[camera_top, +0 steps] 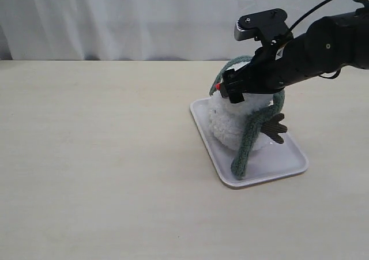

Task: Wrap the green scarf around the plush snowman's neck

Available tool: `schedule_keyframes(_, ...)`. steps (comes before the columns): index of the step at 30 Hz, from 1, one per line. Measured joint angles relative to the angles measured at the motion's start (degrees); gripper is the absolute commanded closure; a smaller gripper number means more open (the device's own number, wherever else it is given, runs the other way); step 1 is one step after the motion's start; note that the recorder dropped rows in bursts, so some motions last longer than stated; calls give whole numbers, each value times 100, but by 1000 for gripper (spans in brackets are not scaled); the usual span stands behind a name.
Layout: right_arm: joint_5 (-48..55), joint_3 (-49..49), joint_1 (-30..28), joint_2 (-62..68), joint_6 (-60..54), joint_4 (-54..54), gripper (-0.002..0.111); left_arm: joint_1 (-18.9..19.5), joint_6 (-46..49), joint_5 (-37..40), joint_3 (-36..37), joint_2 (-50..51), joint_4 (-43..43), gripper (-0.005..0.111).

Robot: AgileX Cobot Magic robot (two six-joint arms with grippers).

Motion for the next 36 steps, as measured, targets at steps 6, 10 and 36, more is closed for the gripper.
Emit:
schedule_keyframes(6,-41,-9,0,125,0,0,53,0,0,0,0,0,0,107)
schedule_keyframes(10,-64,-23,0,152,0,0,77,0,0,0,0,0,0,107)
schedule_keyframes(36,1055,-50,595,-92,-6176,574,104,0,0,0,0,0,0,107)
